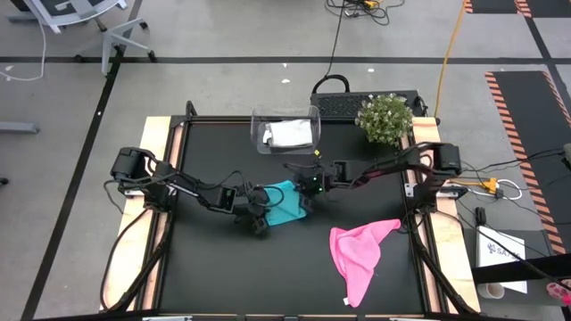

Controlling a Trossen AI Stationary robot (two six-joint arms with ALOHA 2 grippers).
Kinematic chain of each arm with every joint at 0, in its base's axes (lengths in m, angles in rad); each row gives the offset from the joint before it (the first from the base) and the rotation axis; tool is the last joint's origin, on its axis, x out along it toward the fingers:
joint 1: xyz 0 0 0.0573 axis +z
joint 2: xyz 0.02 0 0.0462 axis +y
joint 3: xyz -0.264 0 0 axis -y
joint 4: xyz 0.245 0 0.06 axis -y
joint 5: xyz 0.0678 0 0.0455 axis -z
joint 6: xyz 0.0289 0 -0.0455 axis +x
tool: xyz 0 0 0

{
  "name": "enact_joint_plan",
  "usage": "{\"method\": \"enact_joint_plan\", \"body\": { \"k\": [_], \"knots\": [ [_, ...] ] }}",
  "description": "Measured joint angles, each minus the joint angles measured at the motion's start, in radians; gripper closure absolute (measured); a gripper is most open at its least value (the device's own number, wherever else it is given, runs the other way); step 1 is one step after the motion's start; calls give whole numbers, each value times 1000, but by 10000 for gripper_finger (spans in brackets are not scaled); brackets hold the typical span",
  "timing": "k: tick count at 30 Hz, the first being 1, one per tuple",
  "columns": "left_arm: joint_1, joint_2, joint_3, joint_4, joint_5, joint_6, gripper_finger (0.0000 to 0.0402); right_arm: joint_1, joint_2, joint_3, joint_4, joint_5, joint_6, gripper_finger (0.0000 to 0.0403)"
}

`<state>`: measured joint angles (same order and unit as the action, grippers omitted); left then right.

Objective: Fold microfiber towels
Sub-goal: Fold the light blue microfiber cloth

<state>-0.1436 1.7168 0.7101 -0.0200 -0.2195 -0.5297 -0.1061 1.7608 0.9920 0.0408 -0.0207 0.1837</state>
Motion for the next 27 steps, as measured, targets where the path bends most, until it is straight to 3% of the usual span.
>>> {"method": "enact_joint_plan", "body": {
  "k": [16,27],
  "knots": [
    [0,0,0,-1,2,0,293,-78,-272,0,-212,103,-136,402],
    [0,0,0,-1,5,0,293,-48,-294,0,-233,77,-136,403]
  ]
}}
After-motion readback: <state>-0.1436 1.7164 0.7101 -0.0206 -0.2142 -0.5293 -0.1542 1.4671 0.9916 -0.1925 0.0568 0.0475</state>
